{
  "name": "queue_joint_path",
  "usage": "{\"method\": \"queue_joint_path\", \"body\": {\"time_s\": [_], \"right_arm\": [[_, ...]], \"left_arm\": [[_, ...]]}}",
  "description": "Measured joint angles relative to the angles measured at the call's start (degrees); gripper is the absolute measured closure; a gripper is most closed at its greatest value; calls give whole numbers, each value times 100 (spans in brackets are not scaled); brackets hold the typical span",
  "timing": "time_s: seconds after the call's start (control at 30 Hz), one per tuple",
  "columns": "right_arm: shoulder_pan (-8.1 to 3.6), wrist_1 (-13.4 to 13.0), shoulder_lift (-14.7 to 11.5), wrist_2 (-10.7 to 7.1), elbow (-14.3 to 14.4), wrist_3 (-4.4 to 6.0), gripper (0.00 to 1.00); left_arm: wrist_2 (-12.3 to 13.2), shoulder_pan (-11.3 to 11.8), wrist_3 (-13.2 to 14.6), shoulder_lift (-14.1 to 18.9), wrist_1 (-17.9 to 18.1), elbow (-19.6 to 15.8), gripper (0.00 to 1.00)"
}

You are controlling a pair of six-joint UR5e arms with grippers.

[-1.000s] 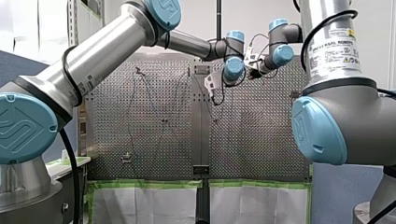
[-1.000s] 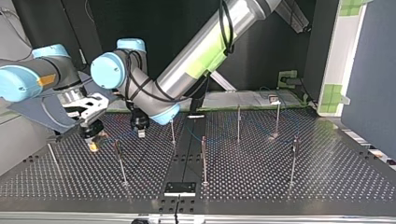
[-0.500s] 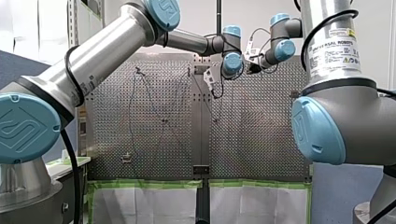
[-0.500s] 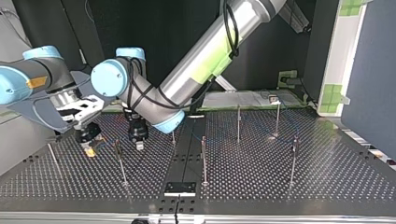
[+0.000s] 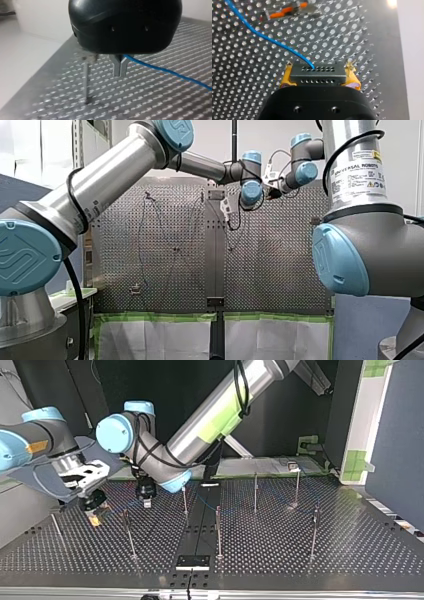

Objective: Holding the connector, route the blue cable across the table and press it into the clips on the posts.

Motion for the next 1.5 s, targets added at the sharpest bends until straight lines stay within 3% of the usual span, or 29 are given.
{"method": "queue_joint_path", "body": {"time_s": [0.27,0.5,0.8,1.17,1.5], "right_arm": [[-6,2,-59,4,35,-21,100],[-9,-13,-204,1,27,-8,100],[-12,-37,-166,-20,23,-6,100],[-72,-89,104,-86,-77,2,100],[-222,-155,204,-343,-218,54,100]], "left_arm": [[13,-130,32,27,-18,-185,100],[13,-127,17,33,-62,-1,100],[77,-11,34,32,49,181,100],[608,371,173,8,307,191,100],[1075,596,190,-7,387,191,100]]}}
